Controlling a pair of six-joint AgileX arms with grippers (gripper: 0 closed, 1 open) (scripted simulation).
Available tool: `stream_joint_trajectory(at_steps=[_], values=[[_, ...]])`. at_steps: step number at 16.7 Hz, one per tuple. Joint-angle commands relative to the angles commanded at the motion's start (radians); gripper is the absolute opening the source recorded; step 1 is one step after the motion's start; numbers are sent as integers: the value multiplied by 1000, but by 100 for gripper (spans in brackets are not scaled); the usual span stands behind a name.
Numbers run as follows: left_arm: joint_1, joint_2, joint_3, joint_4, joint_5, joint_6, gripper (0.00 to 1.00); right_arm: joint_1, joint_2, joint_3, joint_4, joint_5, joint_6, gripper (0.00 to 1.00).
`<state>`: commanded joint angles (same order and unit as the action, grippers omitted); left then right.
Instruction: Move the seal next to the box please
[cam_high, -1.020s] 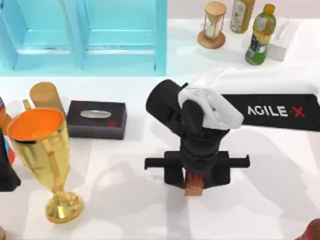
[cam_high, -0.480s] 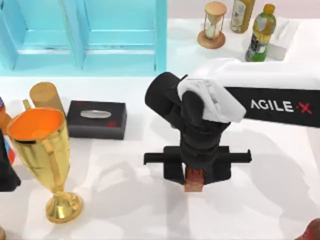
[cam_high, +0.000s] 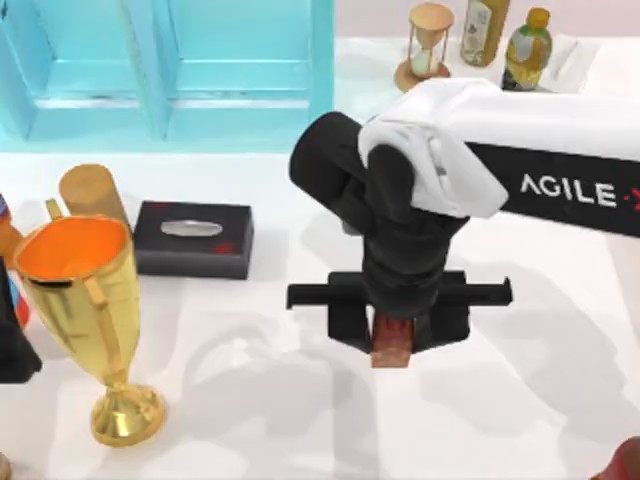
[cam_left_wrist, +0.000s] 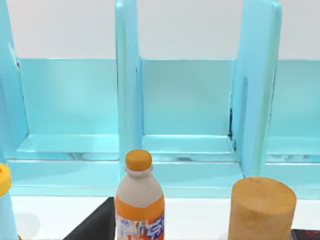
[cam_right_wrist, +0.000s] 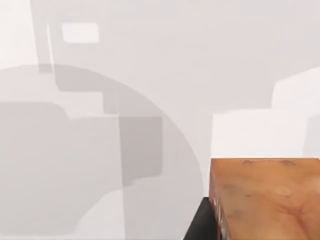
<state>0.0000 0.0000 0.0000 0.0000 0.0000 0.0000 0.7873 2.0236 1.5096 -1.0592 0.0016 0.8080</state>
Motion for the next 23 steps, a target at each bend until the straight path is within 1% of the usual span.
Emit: stream_joint_trajectory(at_steps=[3, 5, 7, 11, 14, 17, 21, 23], values=[[0, 0, 0, 0, 0, 0, 100, -37, -7, 12, -22, 0, -36, 0], [0, 0, 0, 0, 0, 0, 100, -110, -24, 32, -60, -1, -109, 0], [0, 0, 0, 0, 0, 0, 100, -224, -52, 59, -105, -2, -223, 0], [0, 0, 0, 0, 0, 0, 100, -504, -107, 101, -218, -1, -511, 0], [0, 0, 0, 0, 0, 0, 100, -651, -149, 127, -285, -1, -657, 0], [0, 0, 0, 0, 0, 0, 100, -701, -173, 139, -309, -2, -708, 0], [0, 0, 0, 0, 0, 0, 100, -695, -169, 135, -306, 0, -704, 0], [0, 0, 0, 0, 0, 0, 100, -660, -172, 126, -296, 5, -684, 0]])
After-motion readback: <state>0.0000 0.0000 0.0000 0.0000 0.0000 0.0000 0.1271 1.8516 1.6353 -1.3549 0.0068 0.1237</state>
